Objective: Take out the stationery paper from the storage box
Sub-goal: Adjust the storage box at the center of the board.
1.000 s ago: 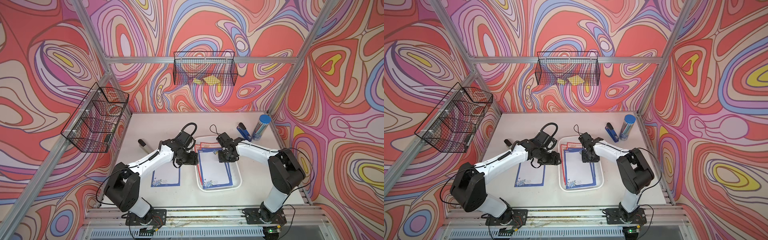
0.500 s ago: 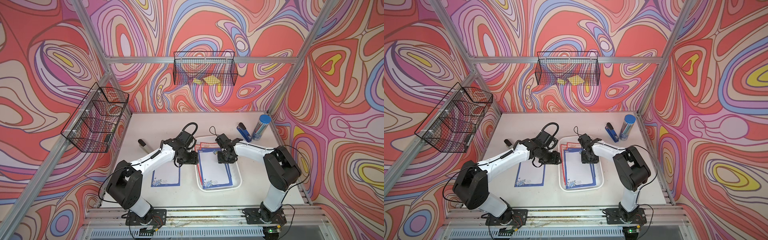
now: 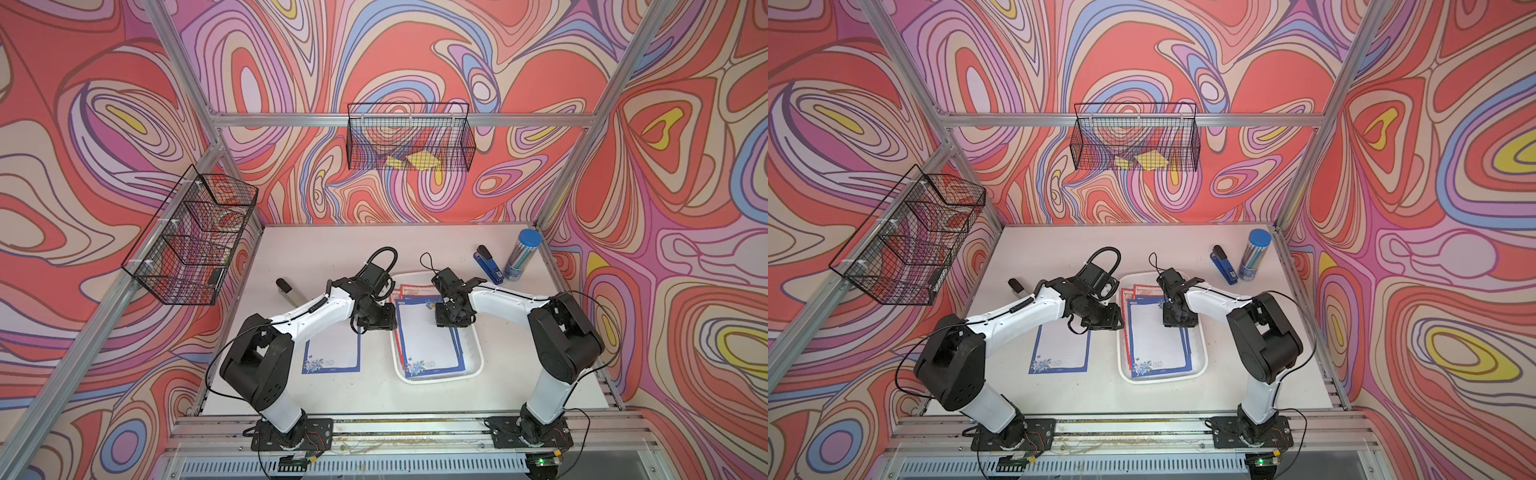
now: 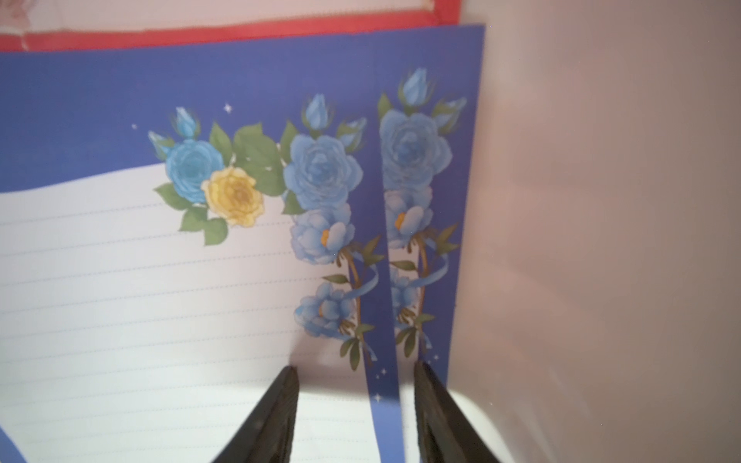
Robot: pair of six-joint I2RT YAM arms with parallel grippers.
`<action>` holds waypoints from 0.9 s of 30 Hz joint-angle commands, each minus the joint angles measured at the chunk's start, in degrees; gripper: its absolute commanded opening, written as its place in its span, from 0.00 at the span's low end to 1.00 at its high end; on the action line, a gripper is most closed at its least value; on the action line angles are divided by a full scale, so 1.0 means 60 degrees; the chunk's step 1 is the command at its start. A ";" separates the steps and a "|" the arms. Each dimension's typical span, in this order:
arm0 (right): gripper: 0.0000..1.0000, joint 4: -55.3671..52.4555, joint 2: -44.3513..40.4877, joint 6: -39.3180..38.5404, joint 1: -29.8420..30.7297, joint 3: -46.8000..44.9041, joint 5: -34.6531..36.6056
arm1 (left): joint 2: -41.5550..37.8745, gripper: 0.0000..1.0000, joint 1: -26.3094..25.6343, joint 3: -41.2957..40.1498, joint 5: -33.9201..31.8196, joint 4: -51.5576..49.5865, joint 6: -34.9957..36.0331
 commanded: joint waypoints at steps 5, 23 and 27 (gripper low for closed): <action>0.50 0.0009 -0.0098 0.0134 -0.0033 -0.0370 -0.0188 | 0.0163 0.31 -0.0003 0.0175 0.0177 0.0167 0.0017; 0.44 0.0202 -0.0508 0.0290 -0.0031 -0.0568 -0.0557 | 0.0557 0.08 -0.0003 0.0335 0.0451 0.0363 -0.0022; 0.41 0.0218 -0.0611 0.0346 -0.0031 -0.0583 -0.0594 | 0.0585 0.08 -0.0003 0.0392 0.0475 0.0322 -0.0024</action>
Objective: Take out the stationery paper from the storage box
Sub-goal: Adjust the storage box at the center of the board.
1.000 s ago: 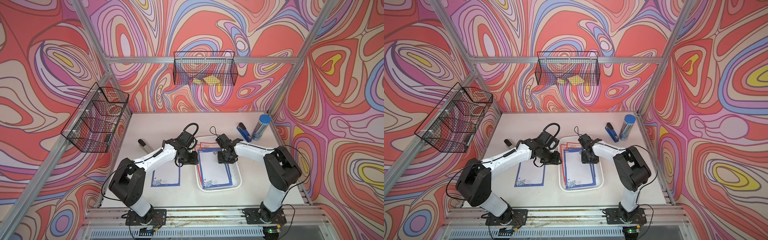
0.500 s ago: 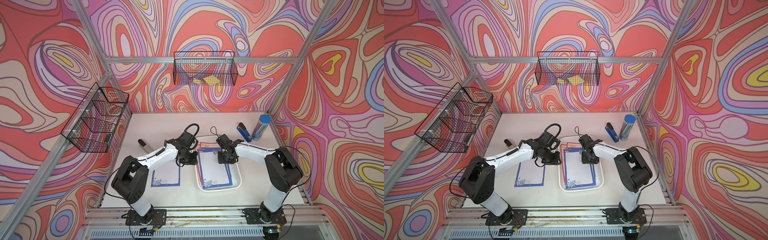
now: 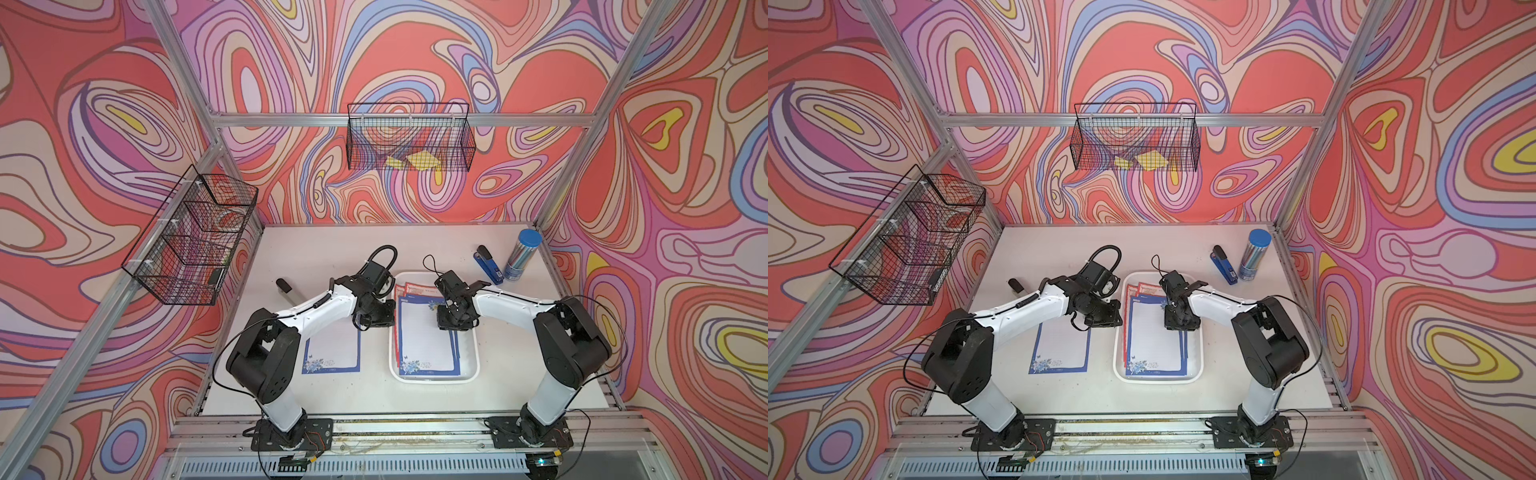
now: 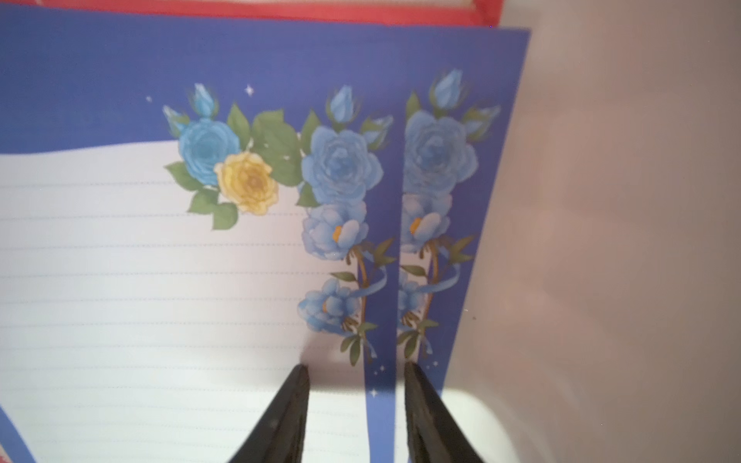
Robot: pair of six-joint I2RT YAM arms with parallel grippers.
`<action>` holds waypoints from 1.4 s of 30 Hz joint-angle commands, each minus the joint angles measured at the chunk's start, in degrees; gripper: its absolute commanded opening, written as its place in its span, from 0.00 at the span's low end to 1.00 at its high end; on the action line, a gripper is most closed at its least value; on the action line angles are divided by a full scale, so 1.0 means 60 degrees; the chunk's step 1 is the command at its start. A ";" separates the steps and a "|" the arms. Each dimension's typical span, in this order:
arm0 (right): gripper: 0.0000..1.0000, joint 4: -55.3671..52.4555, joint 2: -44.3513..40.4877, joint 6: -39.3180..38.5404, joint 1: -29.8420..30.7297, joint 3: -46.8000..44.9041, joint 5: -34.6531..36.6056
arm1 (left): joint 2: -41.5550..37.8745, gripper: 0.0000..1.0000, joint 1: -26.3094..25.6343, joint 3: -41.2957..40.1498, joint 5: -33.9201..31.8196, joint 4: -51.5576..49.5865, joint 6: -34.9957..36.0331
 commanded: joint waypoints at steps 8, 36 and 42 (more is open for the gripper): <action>0.39 0.0341 -0.0578 0.0317 0.0005 -0.0204 -0.0460 | 0.0165 0.15 -0.0095 0.0211 -0.0029 -0.0121 0.0235; 0.21 0.1295 -0.1832 0.0763 -0.0012 -0.0875 -0.2337 | 0.0134 0.12 -0.0124 -0.0286 -0.0174 0.0631 -0.0433; 0.19 0.1549 -0.1996 0.0824 -0.0012 -0.1068 -0.2521 | 0.0207 0.12 -0.0138 -0.0337 -0.0186 0.0690 -0.0422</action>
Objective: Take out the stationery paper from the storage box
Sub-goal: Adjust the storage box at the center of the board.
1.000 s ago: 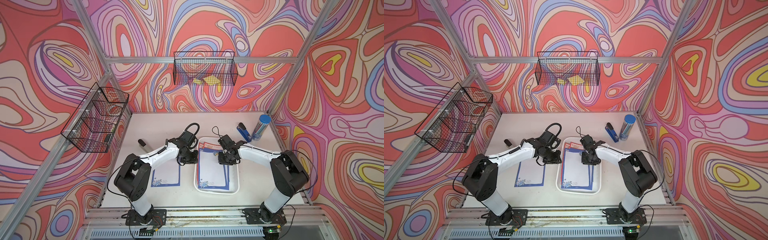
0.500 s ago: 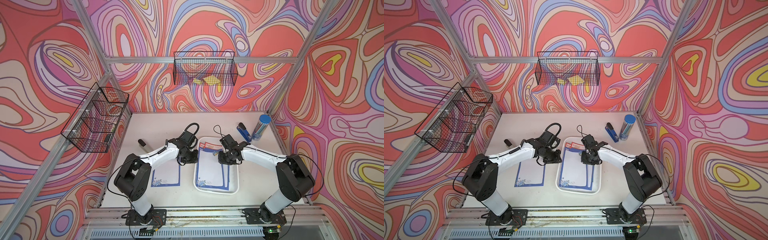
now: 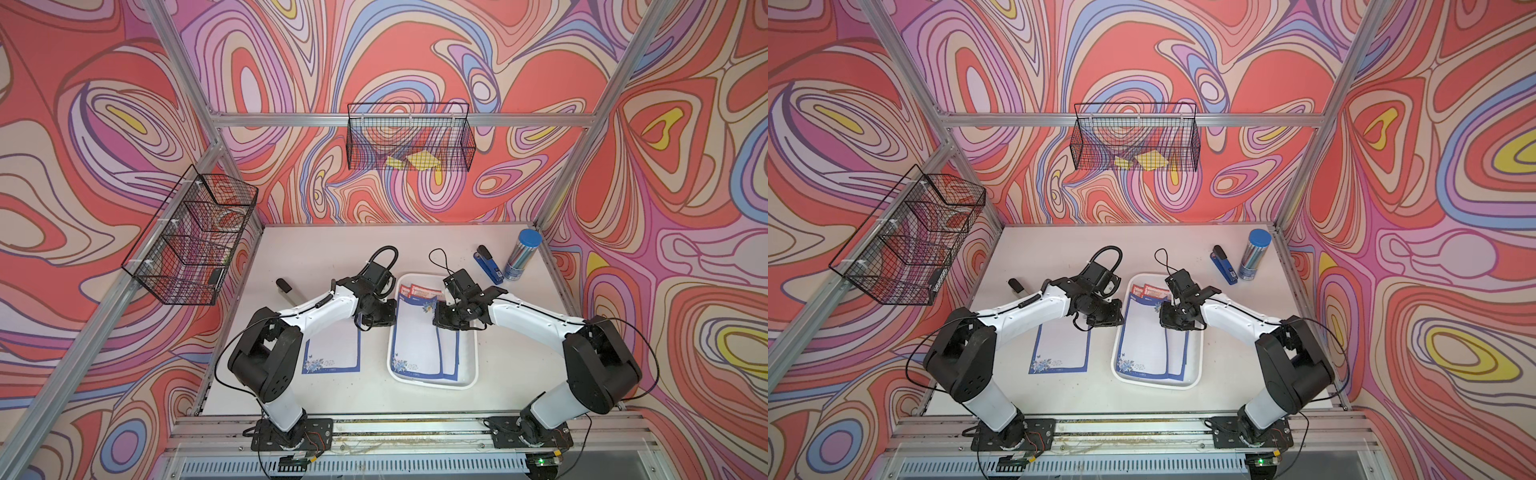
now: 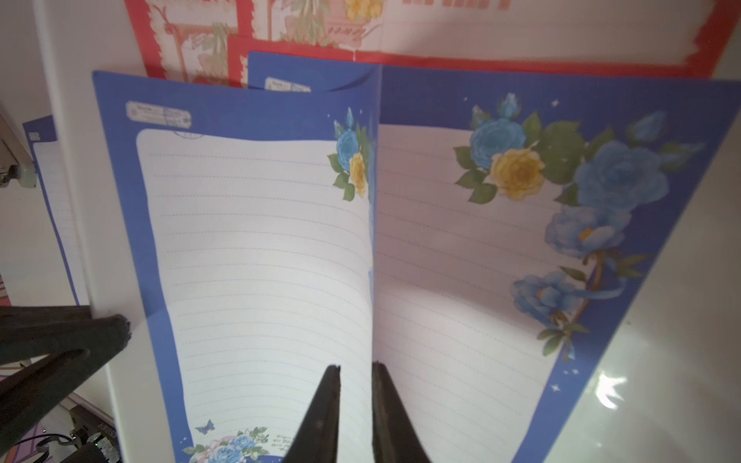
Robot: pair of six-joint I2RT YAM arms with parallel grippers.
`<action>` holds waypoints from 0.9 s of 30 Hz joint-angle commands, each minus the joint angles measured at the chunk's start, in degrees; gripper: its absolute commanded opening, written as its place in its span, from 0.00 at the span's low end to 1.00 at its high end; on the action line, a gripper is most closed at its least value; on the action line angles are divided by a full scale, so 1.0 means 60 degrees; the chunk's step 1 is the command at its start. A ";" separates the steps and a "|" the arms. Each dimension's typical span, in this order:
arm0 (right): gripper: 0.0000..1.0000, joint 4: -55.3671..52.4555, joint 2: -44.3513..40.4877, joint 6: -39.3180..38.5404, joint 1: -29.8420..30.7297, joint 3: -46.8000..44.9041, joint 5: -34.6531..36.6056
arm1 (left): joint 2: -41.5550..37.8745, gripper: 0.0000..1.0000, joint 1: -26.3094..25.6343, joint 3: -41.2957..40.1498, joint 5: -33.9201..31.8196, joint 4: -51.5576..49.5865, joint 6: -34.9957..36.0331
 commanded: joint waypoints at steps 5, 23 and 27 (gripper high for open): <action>0.16 0.0771 -0.0245 0.0223 -0.0015 -0.0405 -0.0799 | 0.0131 0.12 -0.0085 -0.0151 -0.0112 0.0129 -0.0035; 0.27 0.0909 0.0408 0.0131 -0.0068 -0.0444 -0.0793 | 0.0039 0.11 -0.0084 -0.0087 -0.0044 0.0126 -0.0042; 0.23 0.0993 0.0503 0.0150 -0.0068 -0.0429 -0.0839 | 0.0010 0.11 -0.0085 -0.0122 -0.0033 0.0174 -0.0057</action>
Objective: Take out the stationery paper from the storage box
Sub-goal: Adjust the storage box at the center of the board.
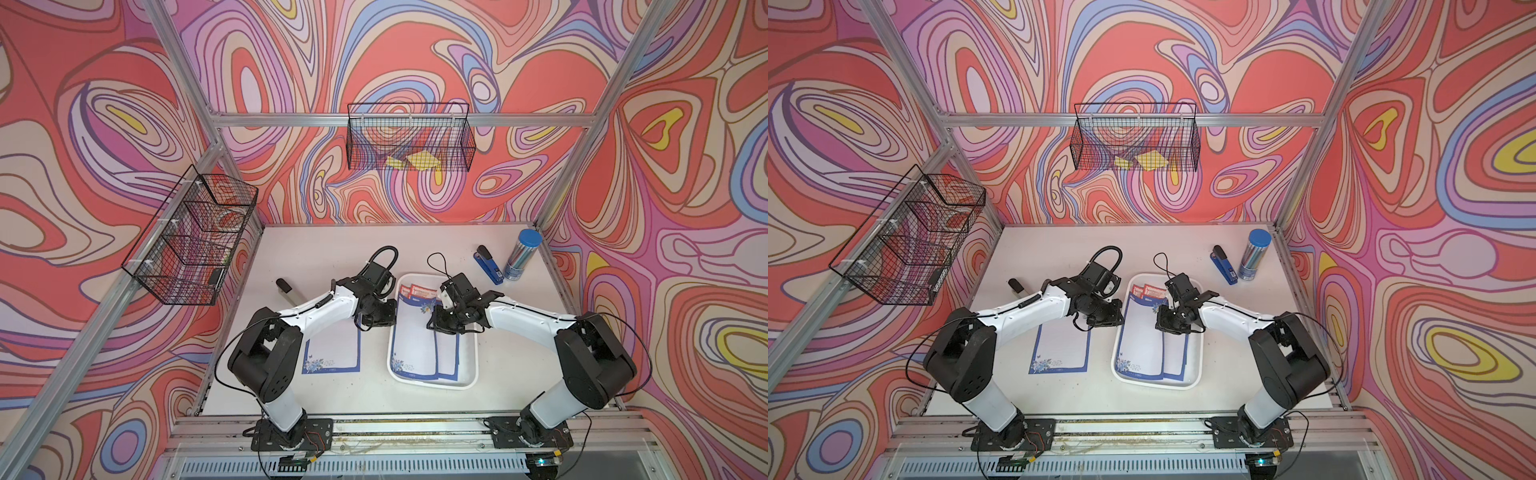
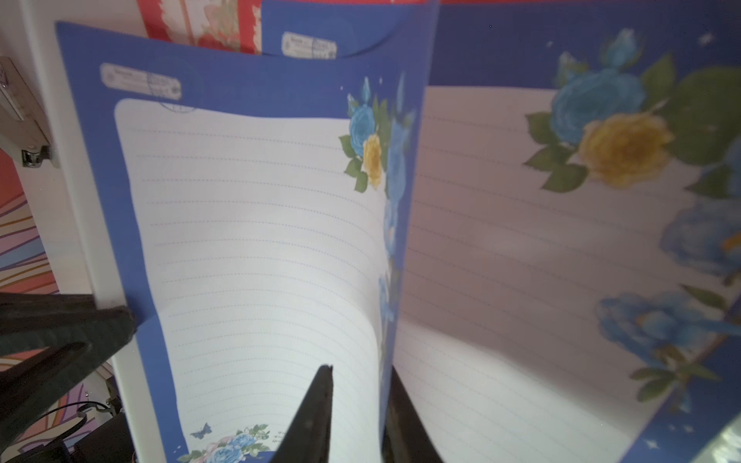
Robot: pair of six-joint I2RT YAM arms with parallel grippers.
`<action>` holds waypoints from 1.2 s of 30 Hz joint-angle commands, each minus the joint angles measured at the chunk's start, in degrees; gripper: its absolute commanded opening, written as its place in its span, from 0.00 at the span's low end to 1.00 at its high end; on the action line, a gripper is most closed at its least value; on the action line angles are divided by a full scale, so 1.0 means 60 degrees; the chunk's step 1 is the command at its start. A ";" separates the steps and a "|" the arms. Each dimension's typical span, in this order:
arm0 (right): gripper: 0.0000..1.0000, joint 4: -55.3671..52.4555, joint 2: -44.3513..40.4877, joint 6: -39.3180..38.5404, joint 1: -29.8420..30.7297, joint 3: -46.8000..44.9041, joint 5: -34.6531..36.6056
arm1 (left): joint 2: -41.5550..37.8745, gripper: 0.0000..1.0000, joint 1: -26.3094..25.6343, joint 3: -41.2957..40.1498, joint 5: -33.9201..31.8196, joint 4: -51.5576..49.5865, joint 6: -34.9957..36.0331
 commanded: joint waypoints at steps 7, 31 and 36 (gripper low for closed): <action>0.15 -0.0089 0.0145 -0.0046 -0.0070 0.0047 0.0382 | 0.0043 0.14 -0.0084 -0.0173 0.0008 0.0254 -0.0100; 0.00 -0.4386 -0.1780 -0.3944 -0.0070 0.3636 0.4148 | -0.1782 0.53 -0.0084 -0.0085 -0.2484 0.0987 0.0822; 0.00 -0.4630 -0.2233 -0.5116 -0.0044 0.4570 0.4762 | -0.2740 0.56 -0.0085 -0.0124 -0.2963 0.1737 0.1935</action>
